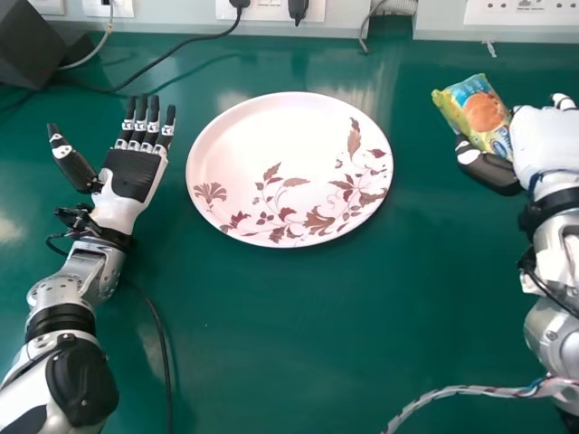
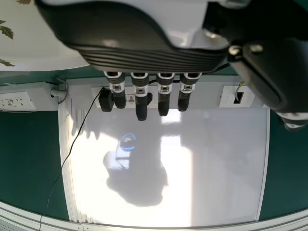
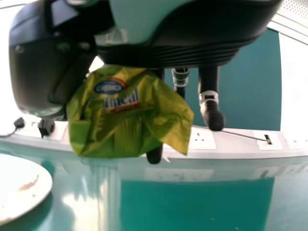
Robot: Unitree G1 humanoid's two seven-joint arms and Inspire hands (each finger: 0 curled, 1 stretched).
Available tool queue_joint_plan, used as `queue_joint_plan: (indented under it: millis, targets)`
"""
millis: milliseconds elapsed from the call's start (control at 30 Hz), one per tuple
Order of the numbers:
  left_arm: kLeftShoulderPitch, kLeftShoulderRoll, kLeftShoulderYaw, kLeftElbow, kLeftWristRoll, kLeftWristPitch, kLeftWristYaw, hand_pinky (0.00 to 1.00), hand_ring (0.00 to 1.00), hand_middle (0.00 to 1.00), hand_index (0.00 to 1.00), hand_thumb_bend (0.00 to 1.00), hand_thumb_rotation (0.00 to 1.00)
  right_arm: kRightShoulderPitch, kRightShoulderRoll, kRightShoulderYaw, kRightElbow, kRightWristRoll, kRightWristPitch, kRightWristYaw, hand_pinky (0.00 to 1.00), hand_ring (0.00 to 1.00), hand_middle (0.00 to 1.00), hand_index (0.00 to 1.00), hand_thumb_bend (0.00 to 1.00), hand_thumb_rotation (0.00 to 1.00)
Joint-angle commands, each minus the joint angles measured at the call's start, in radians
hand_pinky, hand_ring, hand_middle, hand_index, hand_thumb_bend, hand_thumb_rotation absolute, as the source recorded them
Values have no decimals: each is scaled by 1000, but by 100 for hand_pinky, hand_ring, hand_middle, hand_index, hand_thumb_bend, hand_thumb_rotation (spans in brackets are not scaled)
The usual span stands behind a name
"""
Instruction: Pick up biscuit and place it in the plate
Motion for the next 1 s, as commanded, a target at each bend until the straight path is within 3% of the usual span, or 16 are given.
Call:
queue_joint_plan:
  millis: [0,367,533,967]
  targets:
    - [5,9,-4,-1,9,-1,-3,100,94,98,100,100,59,-14,14,-17,-32,-7,-13,-9,12,20,25,47,46,12]
    - [2,14,1,11,13,8,-20,99,89,95,100,99,51,-15,58,-28,-47,2,-79,-102,12,20,26,47,48,2]
    - [-4,17,2,18,22,1,-14,97,88,94,100,96,51,-32,81,-22,-45,-3,-101,-114,12,20,25,47,48,11]
    - [0,14,4,0,16,17,-7,94,86,93,100,97,52,-59,118,-6,-32,-2,-148,-168,12,20,25,47,47,7]
